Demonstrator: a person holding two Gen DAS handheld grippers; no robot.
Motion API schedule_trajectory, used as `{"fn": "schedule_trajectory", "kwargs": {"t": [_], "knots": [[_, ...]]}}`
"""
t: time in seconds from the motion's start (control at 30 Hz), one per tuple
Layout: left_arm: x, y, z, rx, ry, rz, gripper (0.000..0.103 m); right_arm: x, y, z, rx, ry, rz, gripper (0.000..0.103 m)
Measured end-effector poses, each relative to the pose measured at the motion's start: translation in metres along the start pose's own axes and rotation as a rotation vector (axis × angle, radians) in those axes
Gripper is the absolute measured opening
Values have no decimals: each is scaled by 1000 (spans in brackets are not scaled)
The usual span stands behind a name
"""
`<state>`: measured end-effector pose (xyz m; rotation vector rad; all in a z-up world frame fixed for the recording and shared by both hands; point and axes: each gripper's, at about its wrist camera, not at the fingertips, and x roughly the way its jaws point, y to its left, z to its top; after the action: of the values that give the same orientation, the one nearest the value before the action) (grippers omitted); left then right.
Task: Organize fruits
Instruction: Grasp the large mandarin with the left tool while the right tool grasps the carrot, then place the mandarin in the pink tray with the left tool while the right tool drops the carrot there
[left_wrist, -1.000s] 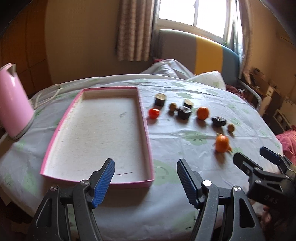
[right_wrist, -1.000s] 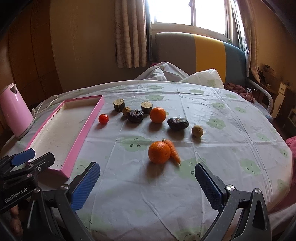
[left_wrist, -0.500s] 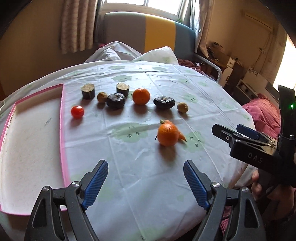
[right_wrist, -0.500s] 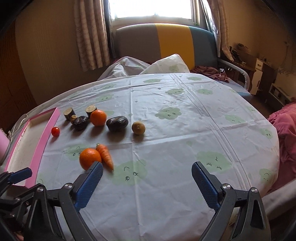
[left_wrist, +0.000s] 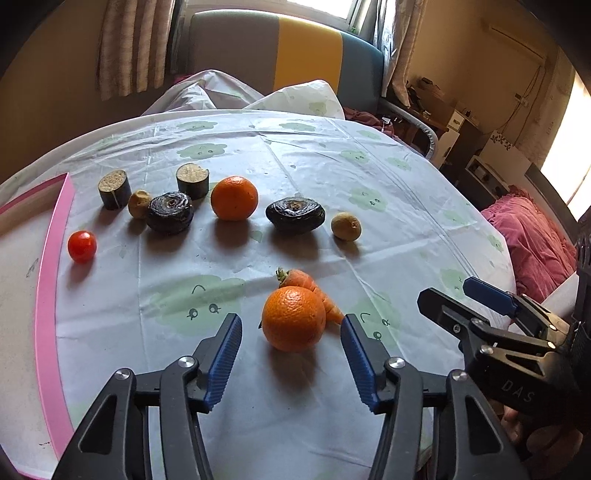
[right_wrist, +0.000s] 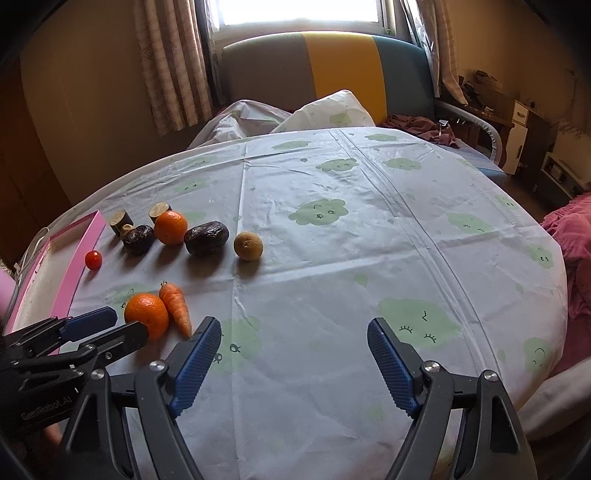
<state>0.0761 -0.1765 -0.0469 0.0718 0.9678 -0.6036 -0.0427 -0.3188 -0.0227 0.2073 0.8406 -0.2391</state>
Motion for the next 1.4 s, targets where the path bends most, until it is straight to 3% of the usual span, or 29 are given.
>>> {"fn": "schedule_trajectory", "kwargs": {"t": [0.1, 0.2, 0.33, 0.6, 0.7, 0.77, 0.87, 1.4], "knots": [[12, 0, 1, -15, 19, 2, 40, 3, -1, 0, 3, 5, 3, 76], [13, 8, -1, -43, 8, -36, 38, 4, 0, 1, -1, 7, 10, 68], [3, 17, -7, -35, -30, -33, 37, 6, 8, 3, -25, 4, 36, 59], [-21, 36, -29, -22, -102, 102, 37, 28, 55, 9, -137, 38, 215, 52], [-23, 45, -37, -43, -104, 144, 37, 43, 72, 10, -181, 71, 256, 41], [-24, 52, -41, -60, -117, 130, 38, 54, 82, 9, -214, 87, 257, 27], [-25, 54, -40, -86, -112, 123, 38, 59, 91, 9, -260, 74, 237, 21], [-43, 49, -38, -69, -165, 137, 37, 57, 101, -3, -350, -12, 145, 21]]}}
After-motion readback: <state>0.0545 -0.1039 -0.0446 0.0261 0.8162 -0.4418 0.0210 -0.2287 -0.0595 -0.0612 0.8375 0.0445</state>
